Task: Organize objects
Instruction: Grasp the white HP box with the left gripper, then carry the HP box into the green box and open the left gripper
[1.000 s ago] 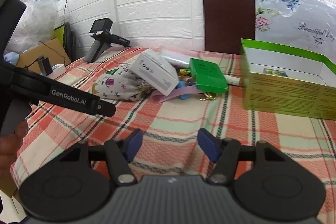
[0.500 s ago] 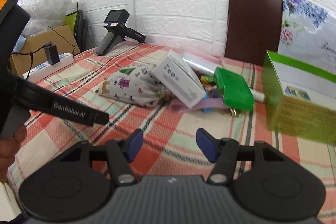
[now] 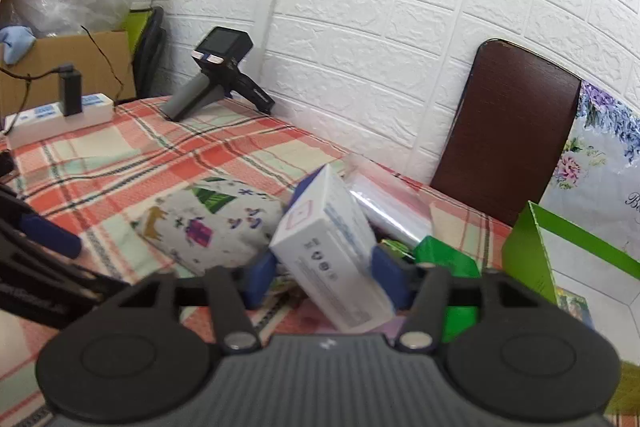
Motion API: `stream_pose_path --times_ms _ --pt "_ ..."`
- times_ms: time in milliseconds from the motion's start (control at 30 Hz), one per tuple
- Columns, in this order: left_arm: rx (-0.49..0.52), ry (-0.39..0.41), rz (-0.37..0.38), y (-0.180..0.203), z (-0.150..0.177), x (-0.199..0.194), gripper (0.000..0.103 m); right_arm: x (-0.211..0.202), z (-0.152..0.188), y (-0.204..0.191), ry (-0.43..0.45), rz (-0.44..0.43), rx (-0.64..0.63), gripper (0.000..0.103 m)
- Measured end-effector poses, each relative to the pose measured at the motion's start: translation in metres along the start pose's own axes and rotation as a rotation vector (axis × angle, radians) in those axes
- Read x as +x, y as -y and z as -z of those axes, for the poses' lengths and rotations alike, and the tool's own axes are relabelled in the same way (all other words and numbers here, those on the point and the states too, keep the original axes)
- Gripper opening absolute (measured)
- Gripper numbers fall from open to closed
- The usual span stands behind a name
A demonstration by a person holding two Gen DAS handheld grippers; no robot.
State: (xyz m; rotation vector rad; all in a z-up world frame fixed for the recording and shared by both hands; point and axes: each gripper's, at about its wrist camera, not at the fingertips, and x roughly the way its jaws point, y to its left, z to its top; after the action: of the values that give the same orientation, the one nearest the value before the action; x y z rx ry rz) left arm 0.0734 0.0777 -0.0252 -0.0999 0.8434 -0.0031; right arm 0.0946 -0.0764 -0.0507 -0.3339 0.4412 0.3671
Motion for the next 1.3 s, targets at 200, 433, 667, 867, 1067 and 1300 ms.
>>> stream_pose_path --times_ms 200,433,667,867,1067,1300 --pt "0.031 0.022 0.044 0.012 -0.004 -0.007 0.068 -0.032 0.009 0.044 -0.008 -0.113 0.279 0.037" --pt "0.114 0.022 0.141 0.048 -0.005 -0.011 0.075 -0.087 0.068 0.134 -0.108 -0.254 0.693 0.042" --pt "0.209 0.019 0.216 0.097 -0.019 0.000 0.079 -0.125 0.108 0.169 -0.094 0.043 0.657 0.076" --pt "0.328 0.054 0.249 0.143 -0.036 0.014 0.082 -0.110 0.110 0.123 -0.156 -0.040 0.466 0.090" --pt "0.371 0.003 0.313 0.168 -0.041 0.039 0.059 -0.079 0.113 0.122 -0.197 -0.031 0.461 0.079" --pt "0.356 -0.038 0.427 0.169 -0.029 0.007 0.048 -0.093 0.113 0.133 -0.114 -0.004 0.457 0.055"
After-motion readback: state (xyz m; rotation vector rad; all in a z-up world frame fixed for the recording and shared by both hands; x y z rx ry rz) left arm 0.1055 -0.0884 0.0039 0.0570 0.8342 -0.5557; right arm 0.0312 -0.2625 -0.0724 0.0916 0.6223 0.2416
